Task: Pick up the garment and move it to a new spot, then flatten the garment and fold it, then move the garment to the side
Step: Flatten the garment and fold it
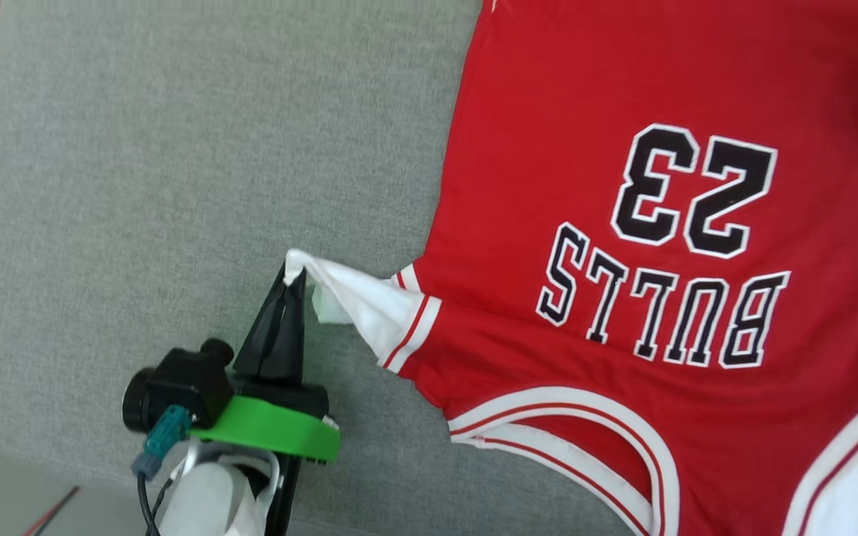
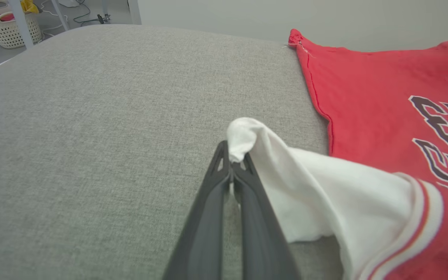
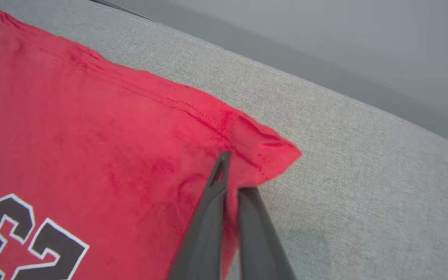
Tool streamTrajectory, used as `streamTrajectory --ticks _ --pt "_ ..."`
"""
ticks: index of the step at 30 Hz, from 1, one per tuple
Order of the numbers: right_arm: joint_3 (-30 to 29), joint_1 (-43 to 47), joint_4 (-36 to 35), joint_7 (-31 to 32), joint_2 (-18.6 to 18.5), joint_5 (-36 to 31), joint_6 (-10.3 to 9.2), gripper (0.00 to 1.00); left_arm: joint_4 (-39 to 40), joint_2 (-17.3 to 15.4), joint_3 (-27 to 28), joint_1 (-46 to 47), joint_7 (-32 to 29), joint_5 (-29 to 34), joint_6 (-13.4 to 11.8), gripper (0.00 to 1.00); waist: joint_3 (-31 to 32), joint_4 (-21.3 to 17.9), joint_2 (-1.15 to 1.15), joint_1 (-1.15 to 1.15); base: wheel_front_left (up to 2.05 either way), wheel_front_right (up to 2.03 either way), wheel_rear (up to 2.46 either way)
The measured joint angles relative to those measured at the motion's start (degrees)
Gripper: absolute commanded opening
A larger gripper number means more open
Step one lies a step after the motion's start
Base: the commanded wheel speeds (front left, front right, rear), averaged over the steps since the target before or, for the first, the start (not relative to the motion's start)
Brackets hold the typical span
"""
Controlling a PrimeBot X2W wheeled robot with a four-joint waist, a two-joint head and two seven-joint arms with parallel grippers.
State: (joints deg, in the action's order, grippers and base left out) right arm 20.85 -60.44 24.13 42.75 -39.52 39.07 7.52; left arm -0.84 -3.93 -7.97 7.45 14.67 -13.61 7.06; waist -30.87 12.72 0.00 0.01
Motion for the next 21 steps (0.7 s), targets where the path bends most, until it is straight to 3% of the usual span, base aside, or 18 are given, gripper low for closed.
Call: streamTrajectory --ticks 11,17,21 --pt "2.80 22.98 -11.24 -9.55 -11.61 9.28 0.01 0.00 -2.45 -0.99 2.89 -6.82 -0.01 0.53 0.01 0.00 10.10 -4.06 0.00 -0.01 0.00 0.00 0.00" --pt "-1.57 38.85 -14.29 -13.44 -13.40 12.34 0.00 0.00 -3.18 -1.25 3.78 -9.17 -0.01 0.54 0.01 0.00 14.05 -7.08 0.00 -0.01 0.00 0.00 0.00" --pt "-5.66 50.22 -15.53 -14.59 -12.25 13.78 0.00 0.00 -3.77 -1.29 3.97 -9.98 0.00 0.93 0.01 0.00 16.09 -8.87 0.00 -0.01 0.00 0.00 0.00"
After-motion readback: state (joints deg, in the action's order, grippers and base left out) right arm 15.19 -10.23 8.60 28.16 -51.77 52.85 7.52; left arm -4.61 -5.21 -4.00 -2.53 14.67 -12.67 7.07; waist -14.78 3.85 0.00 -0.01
